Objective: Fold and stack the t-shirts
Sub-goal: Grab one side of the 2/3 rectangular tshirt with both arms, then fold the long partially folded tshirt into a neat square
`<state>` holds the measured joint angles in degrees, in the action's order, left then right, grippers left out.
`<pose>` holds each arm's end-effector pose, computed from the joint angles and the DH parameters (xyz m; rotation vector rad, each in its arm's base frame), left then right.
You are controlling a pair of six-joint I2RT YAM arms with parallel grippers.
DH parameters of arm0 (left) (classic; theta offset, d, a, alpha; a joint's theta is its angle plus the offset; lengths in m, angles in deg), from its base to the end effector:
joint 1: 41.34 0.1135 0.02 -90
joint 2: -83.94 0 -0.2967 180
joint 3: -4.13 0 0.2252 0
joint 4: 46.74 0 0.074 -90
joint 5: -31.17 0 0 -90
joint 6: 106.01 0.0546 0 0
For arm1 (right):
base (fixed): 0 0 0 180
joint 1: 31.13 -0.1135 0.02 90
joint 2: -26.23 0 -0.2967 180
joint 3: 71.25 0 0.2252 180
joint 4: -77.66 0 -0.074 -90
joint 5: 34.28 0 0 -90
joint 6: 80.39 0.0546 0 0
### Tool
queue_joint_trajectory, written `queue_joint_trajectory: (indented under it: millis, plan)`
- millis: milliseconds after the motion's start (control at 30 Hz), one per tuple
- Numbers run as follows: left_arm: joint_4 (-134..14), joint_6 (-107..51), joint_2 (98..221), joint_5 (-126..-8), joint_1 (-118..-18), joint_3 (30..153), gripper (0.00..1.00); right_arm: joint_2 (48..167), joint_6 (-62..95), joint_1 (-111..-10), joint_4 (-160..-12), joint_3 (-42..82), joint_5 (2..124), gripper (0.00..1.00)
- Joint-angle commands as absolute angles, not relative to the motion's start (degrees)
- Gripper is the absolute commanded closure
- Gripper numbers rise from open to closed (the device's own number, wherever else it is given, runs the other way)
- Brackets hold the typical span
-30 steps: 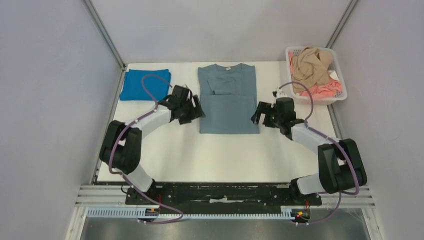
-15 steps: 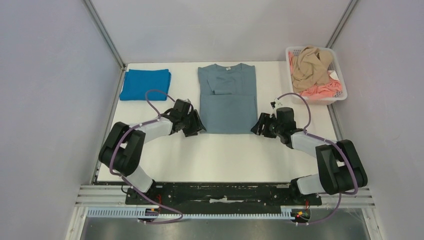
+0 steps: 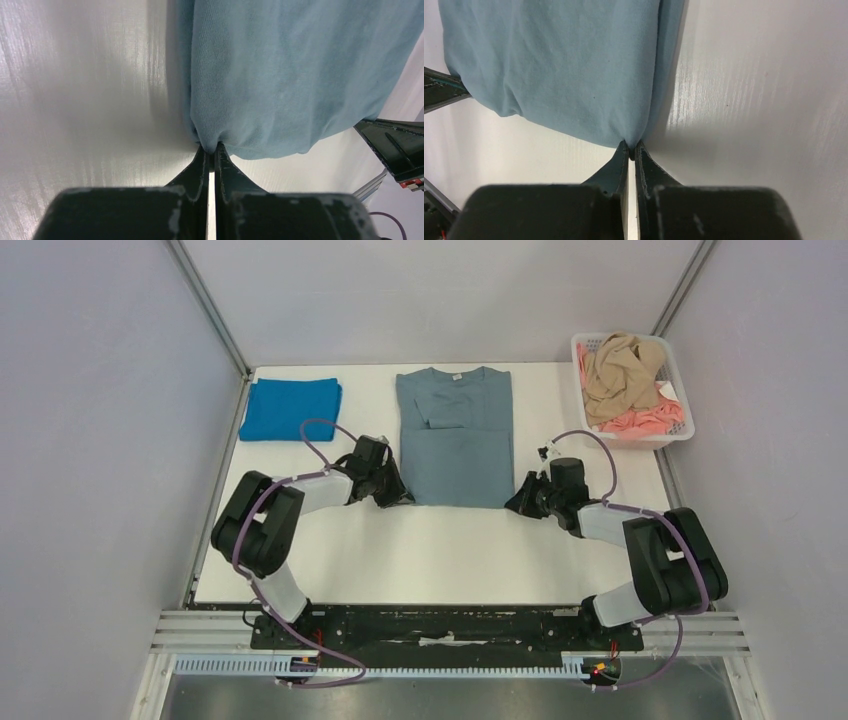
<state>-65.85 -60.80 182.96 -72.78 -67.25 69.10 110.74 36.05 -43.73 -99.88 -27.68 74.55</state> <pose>0.2904 -0.1557 0.1788 -0.3279 2.6298 -0.7745 0.2431 0.0724 0.1749 0.1182 2.3874 0.7157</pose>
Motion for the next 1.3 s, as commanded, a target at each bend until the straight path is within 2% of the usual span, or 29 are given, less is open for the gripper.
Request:
queue_joint_trajectory:
  millis: [0,167,367,500,633,800,933,1267]
  plan:
    - [-66.79,-60.74,183.17,-71.07,-67.70,67.81,0.98,110.18,36.23,-44.12,-101.83,-29.87,75.66,1.00]
    - [-68.36,-62.99,174.36,-67.16,-69.52,58.90,0.98,98.53,35.23,-45.34,-95.51,-36.17,71.80,1.00]
    - [-73.74,-68.85,159.47,-63.94,-79.10,48.03,0.98,78.22,35.47,-50.51,-77.54,-43.53,65.60,1.00]
    - [-81.60,-72.65,145.26,-59.29,-85.91,45.29,0.98,66.97,35.70,-54.19,-65.36,-43.96,65.39,1.00]
    - [-82.05,-74.20,137.67,-56.61,-90.36,46.65,0.98,59.67,37.76,-55.62,-64.82,-43.13,67.75,1.00]
    - [-81.84,-71.91,137.71,-56.18,-90.37,51.24,0.98,61.44,36.73,-55.60,-66.40,-36.24,64.08,1.00]
    - [-84.91,-69.78,141.25,-51.01,-88.58,58.14,0.98,64.81,38.33,-55.65,-71.07,-30.80,57.74,1.00]
    - [-84.99,-62.78,152.60,-50.48,-74.55,74.26,0.98,86.12,36.51,-55.46,-80.00,-12.24,53.73,1.00]
